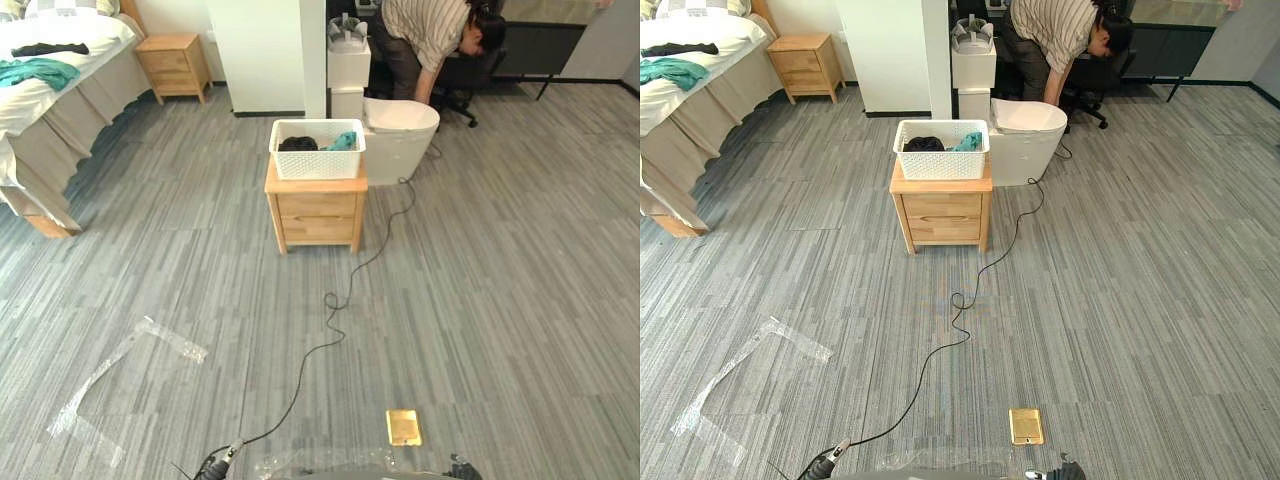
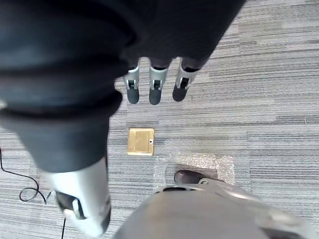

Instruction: Pick up the laundry basket with both hands and put the clothes into the washing machine.

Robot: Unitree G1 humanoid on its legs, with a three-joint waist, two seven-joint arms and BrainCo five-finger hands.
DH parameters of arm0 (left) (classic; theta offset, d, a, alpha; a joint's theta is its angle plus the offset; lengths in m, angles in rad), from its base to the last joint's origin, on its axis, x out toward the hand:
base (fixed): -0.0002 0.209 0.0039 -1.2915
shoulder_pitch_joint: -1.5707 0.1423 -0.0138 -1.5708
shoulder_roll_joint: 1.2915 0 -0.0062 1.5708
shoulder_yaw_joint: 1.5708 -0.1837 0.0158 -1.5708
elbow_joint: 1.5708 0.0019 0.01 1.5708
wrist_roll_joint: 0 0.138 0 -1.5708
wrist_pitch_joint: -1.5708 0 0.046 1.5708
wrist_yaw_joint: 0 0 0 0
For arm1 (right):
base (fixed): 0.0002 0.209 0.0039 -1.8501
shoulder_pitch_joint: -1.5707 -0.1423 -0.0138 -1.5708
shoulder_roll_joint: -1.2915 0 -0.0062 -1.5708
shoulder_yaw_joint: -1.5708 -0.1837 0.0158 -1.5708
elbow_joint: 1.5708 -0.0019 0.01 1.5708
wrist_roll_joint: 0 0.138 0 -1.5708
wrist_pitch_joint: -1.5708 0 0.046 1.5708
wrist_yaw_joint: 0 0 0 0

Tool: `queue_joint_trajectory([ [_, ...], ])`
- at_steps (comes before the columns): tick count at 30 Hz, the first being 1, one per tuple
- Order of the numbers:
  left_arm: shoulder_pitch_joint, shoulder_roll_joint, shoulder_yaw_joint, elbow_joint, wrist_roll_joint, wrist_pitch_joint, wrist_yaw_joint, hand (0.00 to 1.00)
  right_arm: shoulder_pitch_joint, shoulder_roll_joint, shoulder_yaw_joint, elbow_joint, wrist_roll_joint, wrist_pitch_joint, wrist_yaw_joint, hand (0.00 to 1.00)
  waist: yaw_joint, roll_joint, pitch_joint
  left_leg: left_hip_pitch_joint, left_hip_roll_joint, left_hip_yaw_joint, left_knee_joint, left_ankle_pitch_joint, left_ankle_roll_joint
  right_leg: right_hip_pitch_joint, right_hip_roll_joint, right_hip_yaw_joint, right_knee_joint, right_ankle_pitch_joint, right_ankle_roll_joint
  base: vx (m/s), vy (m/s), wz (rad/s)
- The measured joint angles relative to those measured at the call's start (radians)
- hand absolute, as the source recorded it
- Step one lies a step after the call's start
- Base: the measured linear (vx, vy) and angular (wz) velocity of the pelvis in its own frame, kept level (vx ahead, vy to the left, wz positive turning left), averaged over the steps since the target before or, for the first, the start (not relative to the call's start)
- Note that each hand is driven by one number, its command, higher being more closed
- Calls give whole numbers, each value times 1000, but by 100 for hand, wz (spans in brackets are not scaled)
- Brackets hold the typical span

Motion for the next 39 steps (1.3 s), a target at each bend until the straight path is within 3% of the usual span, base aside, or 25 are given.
queue_joint_trajectory([
  [4,-6,-2,0,-2,-8,-6,0,0,-17,1,-5,0,0,0,0,0,1,2,17,13,3,2,-6,0,0,11,2,-2,-4,-7,28,0,0,0],
  [27,-6,-8,-1,-19,-15,-16,-2,0,-38,1,-17,-1,-1,0,1,0,1,6,45,20,8,2,-17,2,0,8,8,-6,2,-6,26,-14,-6,0],
  [37,-17,-6,-3,-42,-41,-17,-1,0,-49,2,-17,-3,0,0,3,0,1,-2,79,-4,3,-33,-26,17,17,-1,3,-59,-1,-6,24,-25,-16,12],
  [39,-23,-4,0,-47,-48,-18,1,0,-57,4,-17,-3,0,0,2,0,0,-7,86,-32,0,-59,-26,27,4,-17,1,-84,-5,-6,24,-21,-24,32],
])
